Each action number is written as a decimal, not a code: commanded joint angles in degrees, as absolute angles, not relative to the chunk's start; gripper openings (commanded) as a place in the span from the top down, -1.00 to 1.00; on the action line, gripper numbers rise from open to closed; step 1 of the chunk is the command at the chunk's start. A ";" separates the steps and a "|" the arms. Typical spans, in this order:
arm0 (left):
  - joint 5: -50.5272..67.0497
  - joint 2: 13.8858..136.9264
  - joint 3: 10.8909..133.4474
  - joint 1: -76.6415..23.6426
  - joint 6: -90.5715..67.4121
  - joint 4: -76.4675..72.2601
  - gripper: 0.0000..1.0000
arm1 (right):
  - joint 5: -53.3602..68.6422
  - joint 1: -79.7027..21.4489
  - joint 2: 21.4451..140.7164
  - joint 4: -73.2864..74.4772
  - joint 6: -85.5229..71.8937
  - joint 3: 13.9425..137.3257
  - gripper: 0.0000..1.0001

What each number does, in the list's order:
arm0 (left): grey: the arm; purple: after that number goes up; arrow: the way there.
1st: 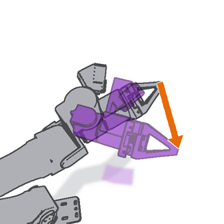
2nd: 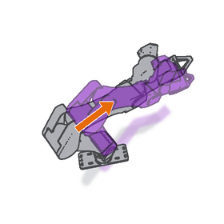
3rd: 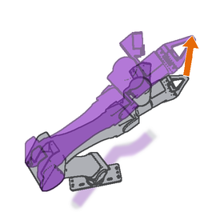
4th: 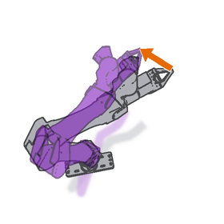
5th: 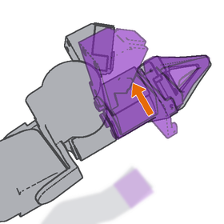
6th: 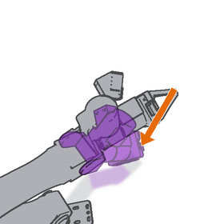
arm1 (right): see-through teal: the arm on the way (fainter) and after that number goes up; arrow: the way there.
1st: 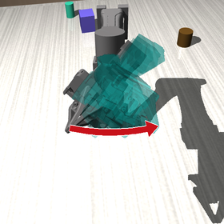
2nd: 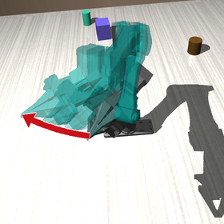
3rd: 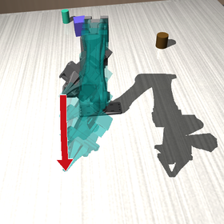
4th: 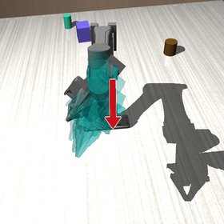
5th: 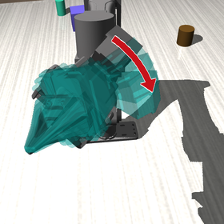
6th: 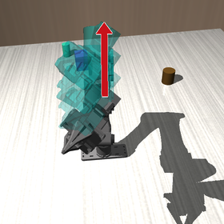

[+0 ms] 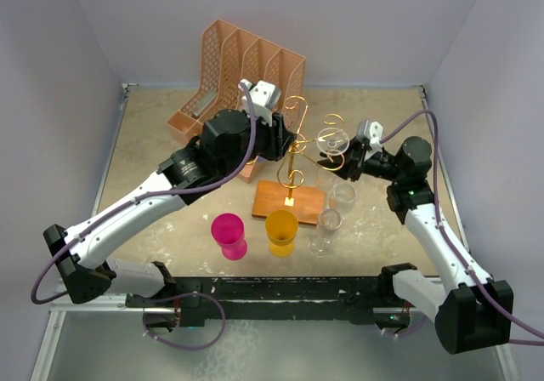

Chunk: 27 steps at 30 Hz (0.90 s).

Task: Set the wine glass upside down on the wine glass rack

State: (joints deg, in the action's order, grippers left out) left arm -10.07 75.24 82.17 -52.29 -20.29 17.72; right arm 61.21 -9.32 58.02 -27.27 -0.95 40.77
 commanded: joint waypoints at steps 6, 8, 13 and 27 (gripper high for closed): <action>-11.60 76.82 84.32 -53.21 -17.84 15.66 0.39 | 60.56 -9.93 55.25 -31.07 -1.91 40.52 1.00; -11.00 76.91 84.13 -53.28 -17.82 15.16 0.42 | 60.50 -10.02 54.95 -31.42 -2.14 40.15 1.00; -12.35 77.40 83.60 -54.02 -17.27 15.26 0.65 | 60.44 -10.43 54.17 -32.42 -3.05 38.87 1.00; -21.26 77.52 81.67 -56.08 -14.91 11.69 1.00 | 60.19 -11.76 53.79 -31.88 -1.82 38.42 1.00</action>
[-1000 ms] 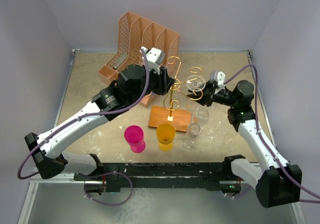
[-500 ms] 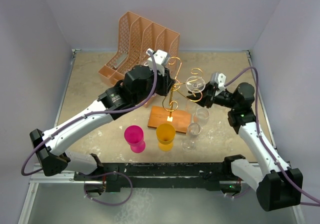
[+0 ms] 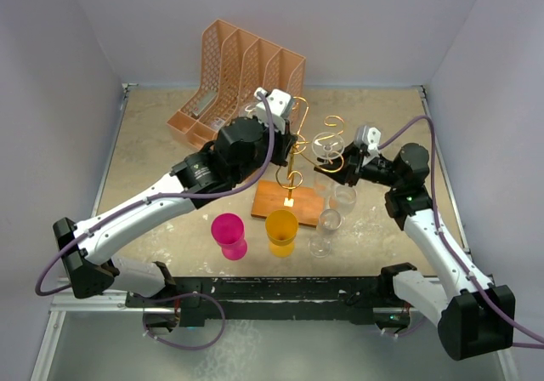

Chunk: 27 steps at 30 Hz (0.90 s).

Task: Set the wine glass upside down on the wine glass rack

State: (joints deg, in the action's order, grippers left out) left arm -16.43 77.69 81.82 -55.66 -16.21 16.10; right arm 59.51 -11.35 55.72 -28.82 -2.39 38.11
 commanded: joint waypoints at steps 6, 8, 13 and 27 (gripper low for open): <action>-25.98 77.57 81.35 -57.67 -14.10 7.84 1.00 | 61.07 -11.87 53.49 -32.11 -1.52 38.41 1.00; -27.82 77.52 81.41 -58.07 -13.98 6.77 1.00 | 61.43 -11.87 53.48 -32.23 -1.32 38.42 1.00; -31.34 77.44 81.60 -58.51 -13.91 4.35 1.00 | 61.90 -11.95 53.97 -32.00 -0.48 38.75 1.00; -35.41 76.85 80.75 -58.71 -13.24 2.67 1.00 | 48.16 -11.95 51.29 -39.98 -5.02 36.55 1.00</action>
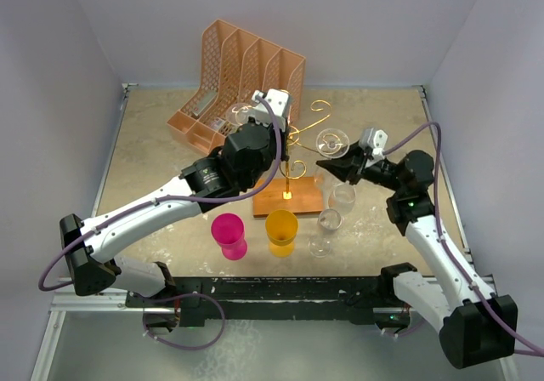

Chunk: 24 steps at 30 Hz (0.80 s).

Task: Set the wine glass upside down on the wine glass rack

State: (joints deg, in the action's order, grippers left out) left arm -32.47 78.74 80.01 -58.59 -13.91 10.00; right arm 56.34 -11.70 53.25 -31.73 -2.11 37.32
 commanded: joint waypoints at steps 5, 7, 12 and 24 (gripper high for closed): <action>-35.79 77.35 81.15 -58.71 -13.49 3.81 1.00 | 42.81 -11.95 50.54 -45.15 -8.58 34.72 1.00; -35.85 77.40 81.36 -58.66 -13.86 3.95 1.00 | 41.52 -11.95 51.02 -45.09 -8.63 34.93 1.00; -36.22 77.95 82.41 -58.69 -15.34 4.27 1.00 | 39.46 -11.95 54.82 -42.48 -7.43 36.82 0.92; -34.05 77.99 84.23 -58.71 -17.02 6.01 0.67 | 40.44 -11.95 53.85 -42.12 -9.90 34.90 0.39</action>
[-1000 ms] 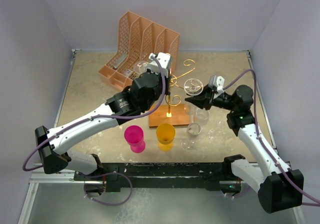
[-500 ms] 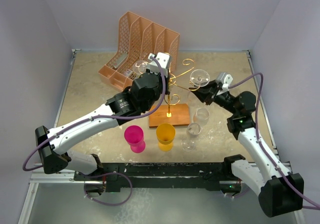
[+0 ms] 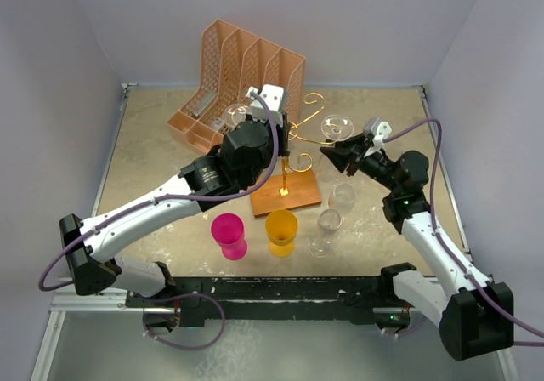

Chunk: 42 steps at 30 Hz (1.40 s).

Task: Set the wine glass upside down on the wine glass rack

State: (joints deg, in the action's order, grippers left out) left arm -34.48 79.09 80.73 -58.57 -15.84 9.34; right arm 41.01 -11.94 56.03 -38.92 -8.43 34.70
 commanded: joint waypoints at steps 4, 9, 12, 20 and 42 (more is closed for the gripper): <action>-32.99 77.96 84.91 -58.68 -17.27 6.66 0.60 | 39.76 -11.95 53.44 -41.66 -10.48 35.03 0.27; -32.38 77.48 85.49 -58.71 -17.71 7.26 0.52 | 37.75 -11.95 53.92 -42.49 -10.48 34.98 0.44; -32.14 77.14 85.90 -58.71 -17.78 7.76 0.46 | 36.24 -11.95 55.31 -42.93 -10.64 35.70 0.53; -30.57 75.66 86.90 -58.71 -18.37 8.60 0.35 | 31.53 -11.95 55.94 -45.73 -13.43 36.30 0.54; -25.25 65.90 88.47 -58.58 -23.79 17.58 0.04 | 17.55 -11.95 42.68 -15.15 -19.99 40.24 0.16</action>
State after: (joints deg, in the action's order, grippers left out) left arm -26.15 68.05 87.81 -58.59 -22.17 16.64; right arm 22.02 -11.99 45.58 -18.59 -18.65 38.54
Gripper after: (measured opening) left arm 0.475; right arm 0.413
